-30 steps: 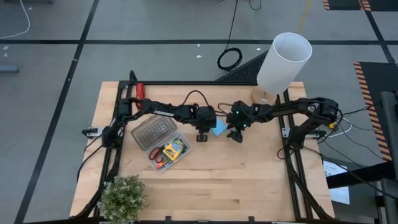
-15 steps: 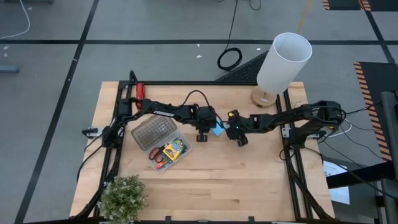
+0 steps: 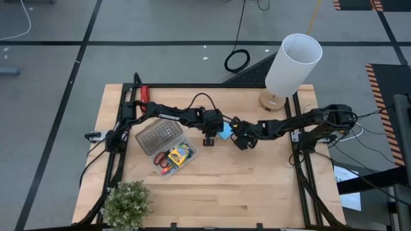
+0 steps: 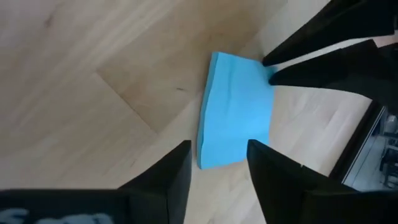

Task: Pack school essentials
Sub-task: Put the blue sticky notes into the supply box

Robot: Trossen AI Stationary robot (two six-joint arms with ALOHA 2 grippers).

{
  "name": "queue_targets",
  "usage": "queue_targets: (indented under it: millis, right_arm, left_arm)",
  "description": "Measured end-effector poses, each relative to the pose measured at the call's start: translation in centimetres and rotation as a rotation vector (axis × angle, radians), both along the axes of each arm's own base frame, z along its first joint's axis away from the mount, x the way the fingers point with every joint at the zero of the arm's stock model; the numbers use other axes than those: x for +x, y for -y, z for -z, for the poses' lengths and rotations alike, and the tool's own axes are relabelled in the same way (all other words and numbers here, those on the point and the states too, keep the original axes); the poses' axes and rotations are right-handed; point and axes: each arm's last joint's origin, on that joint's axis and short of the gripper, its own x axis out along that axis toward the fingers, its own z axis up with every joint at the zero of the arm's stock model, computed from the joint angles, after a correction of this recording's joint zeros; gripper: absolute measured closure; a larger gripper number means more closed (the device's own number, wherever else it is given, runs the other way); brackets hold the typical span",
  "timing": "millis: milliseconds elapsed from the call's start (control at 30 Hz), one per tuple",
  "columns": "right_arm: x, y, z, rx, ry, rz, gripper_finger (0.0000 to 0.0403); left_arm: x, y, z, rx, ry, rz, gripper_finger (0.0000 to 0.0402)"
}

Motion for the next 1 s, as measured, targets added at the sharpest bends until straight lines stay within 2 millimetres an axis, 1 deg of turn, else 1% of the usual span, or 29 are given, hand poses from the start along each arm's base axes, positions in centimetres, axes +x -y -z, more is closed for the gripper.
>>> queue_targets:
  millis: [133,233,400,600,800,900,1000]
  right_arm:
    - [0.1,0.0,0.2,-0.014,-0.014,-0.018,0.0263]
    - [-0.1,0.3,1.0,-0.036,-0.062,-0.044,0.0264]
    - [0.0,0.7,2.1,-0.073,-0.07,-0.066,0.0264]
    - [-0.1,1.0,2.3,-0.128,-0.037,-0.07,0.0264]
    - [-0.6,1.5,2.7,-0.123,-0.032,-0.058,0.0266]
    - [-0.9,1.6,3.0,-0.122,-0.024,-0.064,0.0282]
    - [-1.2,1.5,3.2,-0.12,-0.027,-0.085,0.031]
  left_arm:
    - [0.0,0.0,0.0,0.001,0.0,0.002,0.0332]
    - [0.0,0.0,0.0,0.002,0.001,0.003,0.0332]
    - [0.0,0.0,0.0,0.003,0.001,0.004,0.0332]
    - [0.0,0.0,0.0,0.004,0.002,0.005,0.0332]
    - [0.0,0.0,0.0,0.005,0.004,0.005,0.0332]
    - [0.0,0.0,0.0,0.005,0.004,0.005,0.0332]
    - [0.0,0.0,0.0,0.005,0.004,0.005,0.0332]
